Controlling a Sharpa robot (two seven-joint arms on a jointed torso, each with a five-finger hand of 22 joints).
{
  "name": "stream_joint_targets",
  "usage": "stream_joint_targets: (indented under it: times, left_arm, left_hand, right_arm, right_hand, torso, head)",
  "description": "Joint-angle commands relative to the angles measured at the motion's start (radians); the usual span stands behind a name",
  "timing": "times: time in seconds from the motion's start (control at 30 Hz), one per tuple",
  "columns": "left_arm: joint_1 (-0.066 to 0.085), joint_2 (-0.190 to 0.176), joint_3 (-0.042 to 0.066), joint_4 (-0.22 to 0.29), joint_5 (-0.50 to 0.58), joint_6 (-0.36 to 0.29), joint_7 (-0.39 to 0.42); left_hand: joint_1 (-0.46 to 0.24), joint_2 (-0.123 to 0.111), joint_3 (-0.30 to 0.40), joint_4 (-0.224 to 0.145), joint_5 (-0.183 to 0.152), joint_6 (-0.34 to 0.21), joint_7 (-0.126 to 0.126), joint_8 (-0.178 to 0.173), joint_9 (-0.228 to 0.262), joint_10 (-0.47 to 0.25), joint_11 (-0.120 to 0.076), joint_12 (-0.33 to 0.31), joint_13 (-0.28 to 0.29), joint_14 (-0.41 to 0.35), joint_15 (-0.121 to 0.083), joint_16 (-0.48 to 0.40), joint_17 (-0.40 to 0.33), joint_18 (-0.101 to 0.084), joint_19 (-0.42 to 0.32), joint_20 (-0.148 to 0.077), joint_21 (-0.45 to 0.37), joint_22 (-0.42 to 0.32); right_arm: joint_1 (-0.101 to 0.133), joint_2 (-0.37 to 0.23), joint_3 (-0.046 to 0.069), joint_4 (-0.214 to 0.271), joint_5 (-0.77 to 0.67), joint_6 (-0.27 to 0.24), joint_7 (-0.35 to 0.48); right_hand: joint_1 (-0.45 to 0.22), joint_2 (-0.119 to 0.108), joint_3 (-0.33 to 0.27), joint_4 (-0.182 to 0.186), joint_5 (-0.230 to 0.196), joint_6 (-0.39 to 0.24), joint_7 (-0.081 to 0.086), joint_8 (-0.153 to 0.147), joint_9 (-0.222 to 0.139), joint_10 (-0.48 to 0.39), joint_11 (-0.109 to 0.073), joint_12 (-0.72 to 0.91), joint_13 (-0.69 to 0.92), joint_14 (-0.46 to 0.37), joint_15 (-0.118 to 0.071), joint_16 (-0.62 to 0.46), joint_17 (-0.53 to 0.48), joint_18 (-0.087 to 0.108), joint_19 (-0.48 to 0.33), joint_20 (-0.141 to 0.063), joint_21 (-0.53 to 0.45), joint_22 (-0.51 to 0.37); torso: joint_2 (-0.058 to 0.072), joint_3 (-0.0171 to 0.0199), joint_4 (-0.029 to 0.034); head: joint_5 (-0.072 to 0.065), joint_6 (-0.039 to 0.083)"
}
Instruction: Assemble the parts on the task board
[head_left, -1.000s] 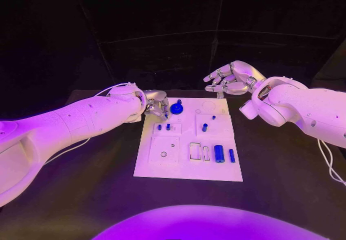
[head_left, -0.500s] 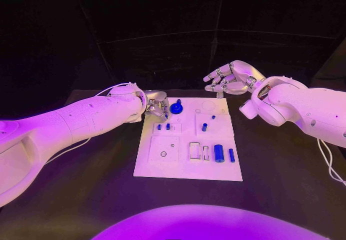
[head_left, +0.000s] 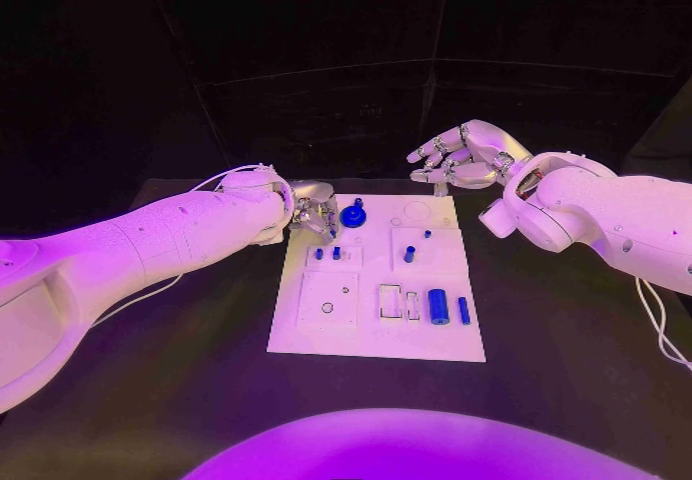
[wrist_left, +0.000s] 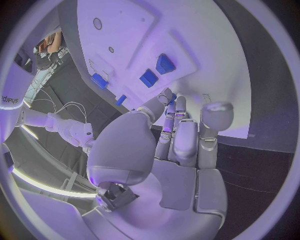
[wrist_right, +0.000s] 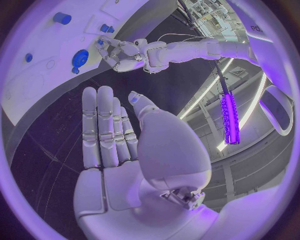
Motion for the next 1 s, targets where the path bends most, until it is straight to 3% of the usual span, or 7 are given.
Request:
stream_joint_targets:
  times: [0.03,0.33,1.0]
  left_arm:
    - [0.000,0.000,-0.001,-0.001,0.000,0.019,-0.013]
    - [-0.001,0.004,-0.001,-0.006,0.000,0.012,-0.020]
    - [-0.001,-0.006,-0.001,-0.002,0.000,-0.005,-0.016]
  left_hand:
    - [-0.006,0.001,0.006,0.001,0.000,0.002,0.004,0.002,-0.001,0.002,0.001,-0.007,0.000,-0.002,-0.003,-0.004,-0.001,-0.009,0.006,0.001,0.004,0.002]
    - [-0.019,-0.014,0.017,-0.004,0.000,-0.084,0.033,-0.073,-0.014,-0.034,0.027,-0.059,-0.003,-0.005,0.016,-0.006,-0.016,-0.011,0.000,0.014,0.002,0.002]
    - [-0.019,-0.022,0.024,-0.010,0.000,-0.087,0.041,-0.090,-0.012,-0.040,0.034,-0.078,-0.001,-0.007,0.022,-0.006,-0.025,-0.010,-0.003,0.021,-0.001,0.000]
  right_arm:
    - [0.002,0.001,0.001,0.000,-0.001,0.006,0.010]
    - [0.002,0.002,0.001,-0.001,-0.001,0.006,0.009]
    - [0.002,-0.006,0.001,-0.004,-0.009,0.002,-0.004]
  right_hand:
    - [0.010,0.004,0.002,0.002,0.007,-0.007,-0.003,0.004,0.001,-0.004,-0.001,0.005,-0.001,-0.004,0.000,-0.004,0.002,0.012,0.006,0.000,-0.005,-0.001]
    - [0.010,0.004,0.002,0.002,0.007,-0.007,-0.003,0.004,0.001,-0.004,-0.001,0.005,-0.001,-0.004,0.000,-0.004,0.002,0.012,0.006,0.000,-0.005,-0.001]
    - [0.012,0.002,0.003,0.002,0.007,-0.008,-0.003,0.006,0.001,-0.006,-0.001,0.006,-0.003,-0.004,0.000,-0.005,0.002,0.012,0.007,0.000,-0.006,-0.002]
  torso:
    - [0.000,-0.0007,-0.0006]
    - [0.000,0.0003,0.0001]
    - [0.000,0.0000,0.0000]
  head:
    - [0.000,0.001]
    - [0.003,0.000]
    - [0.002,-0.001]
